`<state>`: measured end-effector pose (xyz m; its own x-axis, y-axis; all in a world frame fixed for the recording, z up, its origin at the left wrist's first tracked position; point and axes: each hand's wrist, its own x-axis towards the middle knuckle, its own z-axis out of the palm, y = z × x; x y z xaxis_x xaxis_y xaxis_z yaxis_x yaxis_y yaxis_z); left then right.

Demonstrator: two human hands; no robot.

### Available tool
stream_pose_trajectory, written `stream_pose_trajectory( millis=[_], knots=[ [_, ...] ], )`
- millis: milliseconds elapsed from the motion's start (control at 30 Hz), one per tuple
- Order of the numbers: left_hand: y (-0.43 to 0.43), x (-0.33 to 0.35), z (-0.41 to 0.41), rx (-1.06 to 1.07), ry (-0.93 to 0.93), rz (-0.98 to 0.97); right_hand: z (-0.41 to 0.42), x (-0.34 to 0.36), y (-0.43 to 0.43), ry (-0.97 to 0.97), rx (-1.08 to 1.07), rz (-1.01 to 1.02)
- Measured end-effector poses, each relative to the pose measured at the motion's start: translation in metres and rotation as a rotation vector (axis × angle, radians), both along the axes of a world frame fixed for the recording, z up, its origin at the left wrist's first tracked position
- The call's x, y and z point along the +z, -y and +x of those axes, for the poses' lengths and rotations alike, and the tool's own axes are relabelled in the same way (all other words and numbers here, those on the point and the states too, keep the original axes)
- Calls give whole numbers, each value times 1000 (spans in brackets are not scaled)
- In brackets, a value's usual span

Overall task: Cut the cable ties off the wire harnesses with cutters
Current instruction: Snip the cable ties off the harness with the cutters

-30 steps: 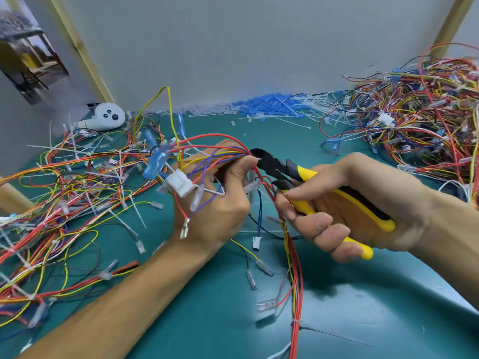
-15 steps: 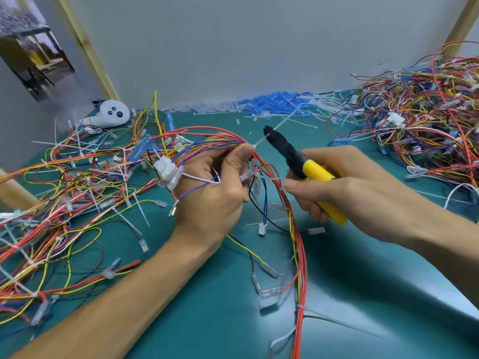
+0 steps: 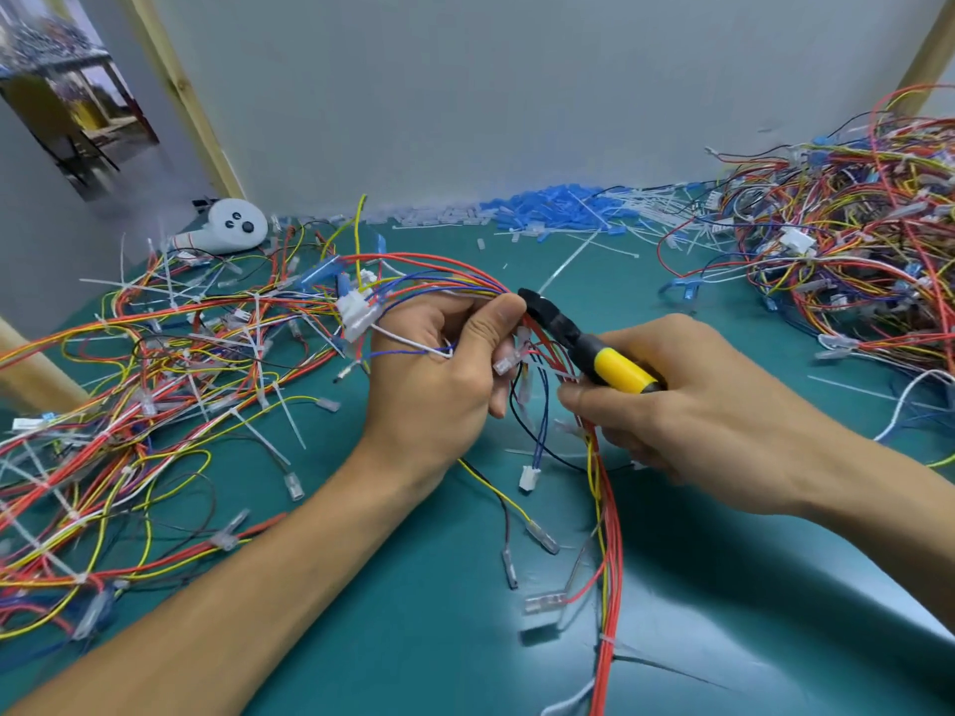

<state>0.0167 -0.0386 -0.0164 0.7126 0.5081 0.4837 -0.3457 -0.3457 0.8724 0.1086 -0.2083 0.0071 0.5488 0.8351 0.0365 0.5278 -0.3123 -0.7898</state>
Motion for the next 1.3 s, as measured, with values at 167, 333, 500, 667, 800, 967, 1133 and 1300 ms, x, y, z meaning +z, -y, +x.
stream_pose_trajectory(
  millis=[167,333,500,667,800,967,1133,1300],
  knots=[
    [-4,-2,1,-125,-34,-133,0,1,-2,-124,56,8],
    [0,-3,1,-177,-48,-201,-2,3,-3,-219,86,20],
    [0,-3,3,-194,-37,-221,-2,-1,-3,-380,73,52],
    [-2,-3,2,-179,-17,-207,-3,-4,-5,-344,95,96],
    [-3,-1,2,-163,-5,-205,2,-5,-6,-294,104,100],
    [-2,-1,1,-107,13,-130,3,-6,-6,-327,96,106],
    [-2,-3,1,-85,2,-99,2,-1,-2,-225,73,85],
    [-3,0,3,-50,56,-157,-1,2,-2,-337,66,104]
  ],
)
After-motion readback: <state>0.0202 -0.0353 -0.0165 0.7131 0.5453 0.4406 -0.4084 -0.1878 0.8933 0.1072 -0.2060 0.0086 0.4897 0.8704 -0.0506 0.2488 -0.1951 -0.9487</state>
